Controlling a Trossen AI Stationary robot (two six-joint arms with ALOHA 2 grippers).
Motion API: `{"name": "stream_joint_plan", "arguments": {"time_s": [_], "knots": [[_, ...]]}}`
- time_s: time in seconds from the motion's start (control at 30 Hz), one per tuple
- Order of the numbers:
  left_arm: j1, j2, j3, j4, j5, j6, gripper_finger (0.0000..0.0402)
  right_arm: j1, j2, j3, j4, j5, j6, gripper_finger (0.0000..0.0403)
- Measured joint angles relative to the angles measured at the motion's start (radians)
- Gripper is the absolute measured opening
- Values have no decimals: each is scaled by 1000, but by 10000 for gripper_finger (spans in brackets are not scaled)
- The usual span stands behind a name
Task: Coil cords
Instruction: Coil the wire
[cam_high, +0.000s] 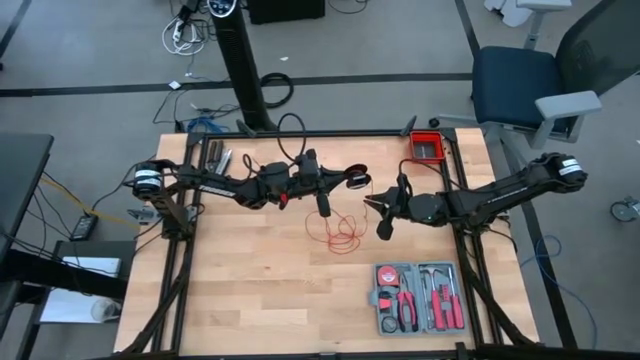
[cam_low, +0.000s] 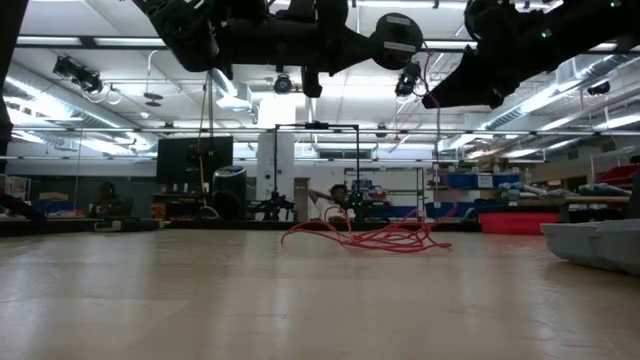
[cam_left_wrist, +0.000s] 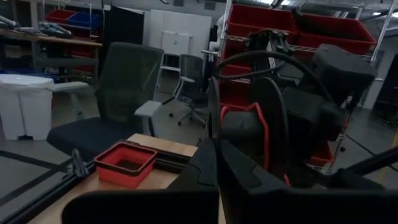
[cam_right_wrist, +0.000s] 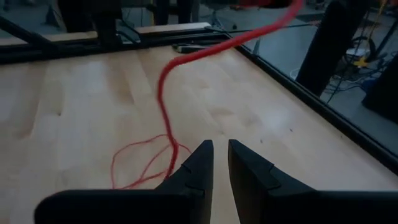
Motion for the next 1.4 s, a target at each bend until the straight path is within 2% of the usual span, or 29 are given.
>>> {"name": "stream_joint_plan", "arguments": {"time_s": [0.43,0.6,0.83,1.0,1.17,1.27,1.4], "knots": [[0,0,0,2,-12,-11,1,0,45,0,6,-41,-9,83],[0,0,0,9,-23,-11,1,0,46,-1,3,-53,35,98],[0,0,0,58,-41,18,1,6,47,0,13,-50,27,95],[1,-3,0,57,-63,65,1,-4,37,0,-62,-62,65,93],[22,-86,-54,64,-58,76,1,-36,9,45,-105,-151,117,93],[38,-143,-106,58,-58,97,1,-68,13,63,-87,-154,45,94],[59,-193,-164,61,-54,98,1,-146,23,69,29,-160,-34,93]]}}
